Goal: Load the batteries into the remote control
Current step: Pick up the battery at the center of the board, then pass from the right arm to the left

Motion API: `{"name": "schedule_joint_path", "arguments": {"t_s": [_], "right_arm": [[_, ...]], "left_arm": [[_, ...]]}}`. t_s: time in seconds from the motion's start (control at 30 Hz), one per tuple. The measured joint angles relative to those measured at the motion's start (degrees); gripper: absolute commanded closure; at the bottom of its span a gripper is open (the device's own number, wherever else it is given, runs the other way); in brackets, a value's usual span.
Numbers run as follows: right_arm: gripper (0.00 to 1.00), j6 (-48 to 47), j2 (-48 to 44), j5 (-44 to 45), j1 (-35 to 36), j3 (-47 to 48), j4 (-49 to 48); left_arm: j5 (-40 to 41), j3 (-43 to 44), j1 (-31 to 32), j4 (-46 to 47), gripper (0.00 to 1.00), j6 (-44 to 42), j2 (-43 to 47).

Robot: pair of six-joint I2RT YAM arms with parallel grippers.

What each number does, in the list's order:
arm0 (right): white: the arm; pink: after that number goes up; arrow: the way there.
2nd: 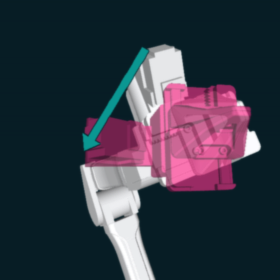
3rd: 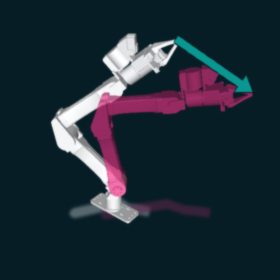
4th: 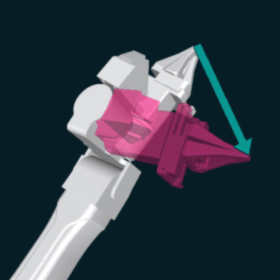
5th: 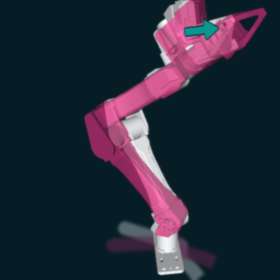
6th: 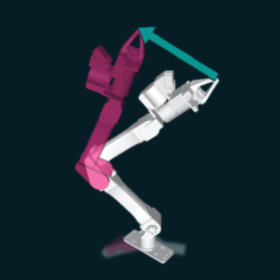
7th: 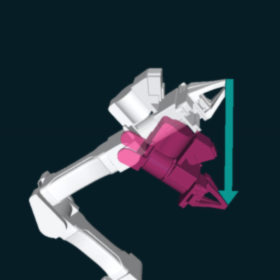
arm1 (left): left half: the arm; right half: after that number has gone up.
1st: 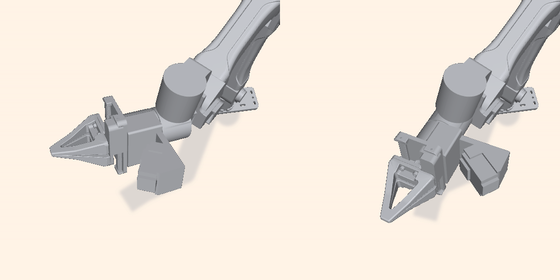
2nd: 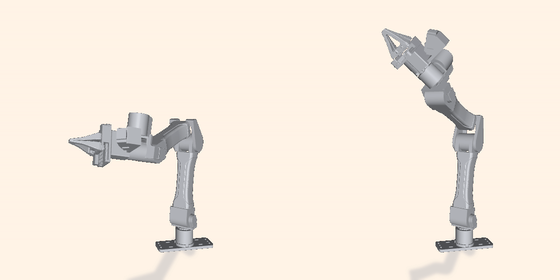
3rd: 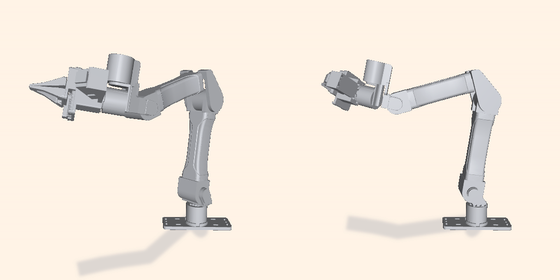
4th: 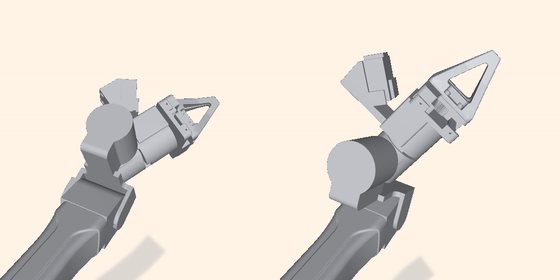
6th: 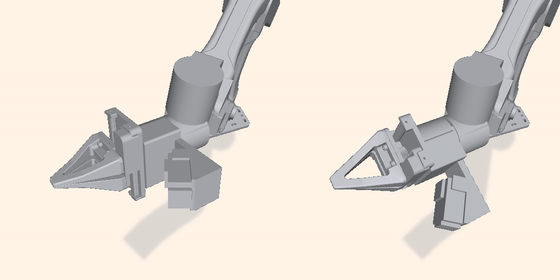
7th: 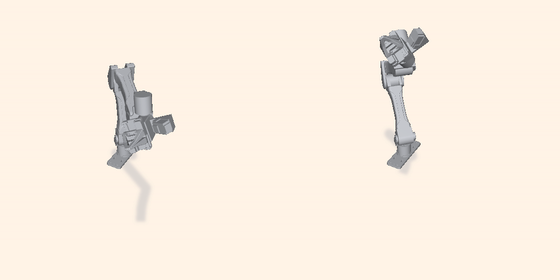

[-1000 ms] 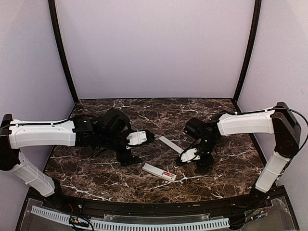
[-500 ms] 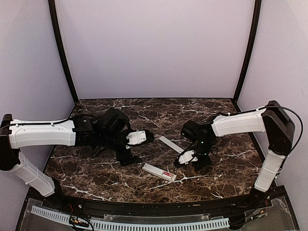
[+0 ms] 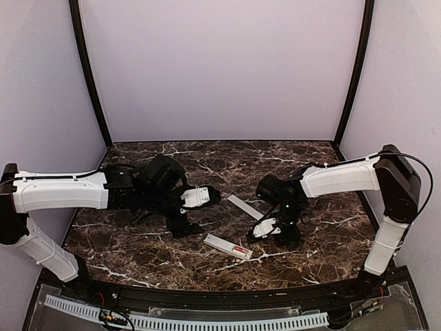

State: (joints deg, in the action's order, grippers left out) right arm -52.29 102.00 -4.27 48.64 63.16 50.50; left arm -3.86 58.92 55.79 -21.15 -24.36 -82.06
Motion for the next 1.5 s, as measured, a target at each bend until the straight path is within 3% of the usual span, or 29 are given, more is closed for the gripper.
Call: {"name": "schedule_joint_path", "arguments": {"t_s": [0.23, 0.4, 0.53, 0.63, 0.77, 0.87, 0.93, 1.17, 1.5], "right_arm": [[1.00, 7.6, -1.8, -2.1, 0.0, 5.2, 0.9], [1.00, 20.1, -10.8, -5.8, 0.0, 11.8, -4.2], [1.00, 36.5, -21.9, -12.5, 0.0, 12.0, -22.1], [1.00, 50.9, -28.3, -16.3, 0.4, 6.4, -43.6], [1.00, 64.8, -28.5, -16.1, 4.2, -0.1, -68.1], [1.00, 70.3, -25.9, -15.3, 6.9, -1.5, -77.8], [1.00, 72.7, -24.7, -14.8, 8.2, -2.1, -82.8], [1.00, 76.2, -24.2, -13.0, 9.5, -3.2, -93.2], [1.00, 76.7, -24.2, -12.2, 9.6, -4.0, -95.6]], "left_arm": [[-0.6, -0.3, -1.0, 2.1, 0.14, 1.6, 1.2], [-2.2, -4.1, -2.4, 10.4, 0.16, 4.5, 8.0], [-6.2, -7.7, -2.7, 20.5, 0.21, 8.1, 15.0], [-10.1, -7.9, -2.7, 28.2, 0.22, 11.5, 17.1], [-13.9, -6.2, -2.7, 35.9, 0.23, 17.4, 16.8], [-15.4, -3.2, -2.7, 39.1, 0.33, 21.4, 15.6], [-16.2, -1.3, -2.6, 40.9, 0.45, 23.7, 14.7], [-16.8, 0.1, -2.2, 42.9, 0.60, 28.6, 13.2], [-17.3, 3.8, -1.1, 42.0, 0.63, 29.7, 11.3]]}}
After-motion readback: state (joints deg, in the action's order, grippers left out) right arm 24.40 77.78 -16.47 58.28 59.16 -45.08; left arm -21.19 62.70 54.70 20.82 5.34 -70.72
